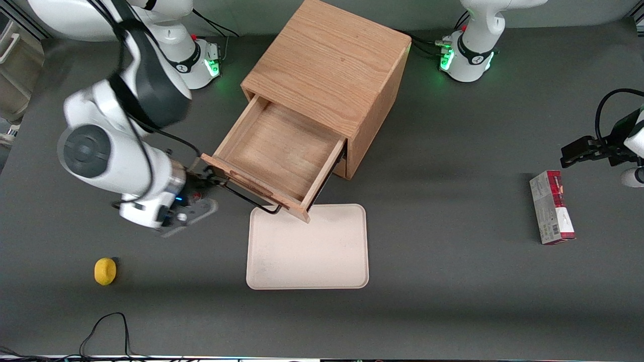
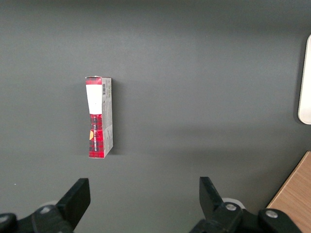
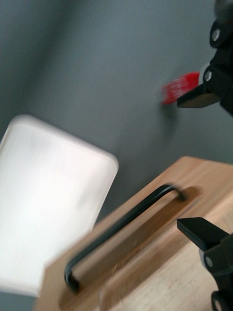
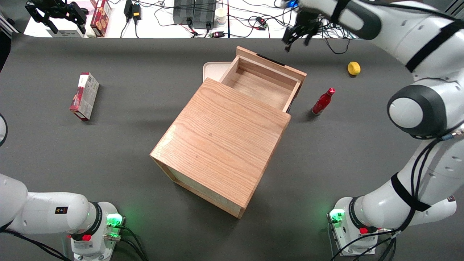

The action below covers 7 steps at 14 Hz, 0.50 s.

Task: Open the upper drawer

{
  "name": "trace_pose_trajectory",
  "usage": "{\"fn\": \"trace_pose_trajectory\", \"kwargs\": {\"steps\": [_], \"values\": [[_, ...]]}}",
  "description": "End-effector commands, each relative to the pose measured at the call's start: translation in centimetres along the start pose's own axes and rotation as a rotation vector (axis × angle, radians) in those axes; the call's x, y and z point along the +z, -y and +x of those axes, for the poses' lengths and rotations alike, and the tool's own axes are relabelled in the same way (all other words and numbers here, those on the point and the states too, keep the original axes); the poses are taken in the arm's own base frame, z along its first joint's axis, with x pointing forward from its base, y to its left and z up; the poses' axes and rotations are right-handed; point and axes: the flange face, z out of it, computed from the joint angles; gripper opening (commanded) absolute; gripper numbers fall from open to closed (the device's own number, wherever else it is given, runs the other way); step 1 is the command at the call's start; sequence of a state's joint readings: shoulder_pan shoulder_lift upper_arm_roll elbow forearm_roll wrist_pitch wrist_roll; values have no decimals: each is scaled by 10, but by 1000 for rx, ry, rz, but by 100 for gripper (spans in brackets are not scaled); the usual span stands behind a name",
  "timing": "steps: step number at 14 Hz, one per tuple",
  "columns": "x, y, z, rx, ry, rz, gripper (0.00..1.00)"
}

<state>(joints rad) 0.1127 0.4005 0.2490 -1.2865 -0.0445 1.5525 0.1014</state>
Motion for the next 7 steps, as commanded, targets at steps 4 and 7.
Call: {"fn": "trace_pose_trajectory", "kwargs": {"steps": [4, 7], "values": [[-45, -93, -41, 345, -22, -101, 100], [-51, -102, -97, 390, -77, -42, 100]]}}
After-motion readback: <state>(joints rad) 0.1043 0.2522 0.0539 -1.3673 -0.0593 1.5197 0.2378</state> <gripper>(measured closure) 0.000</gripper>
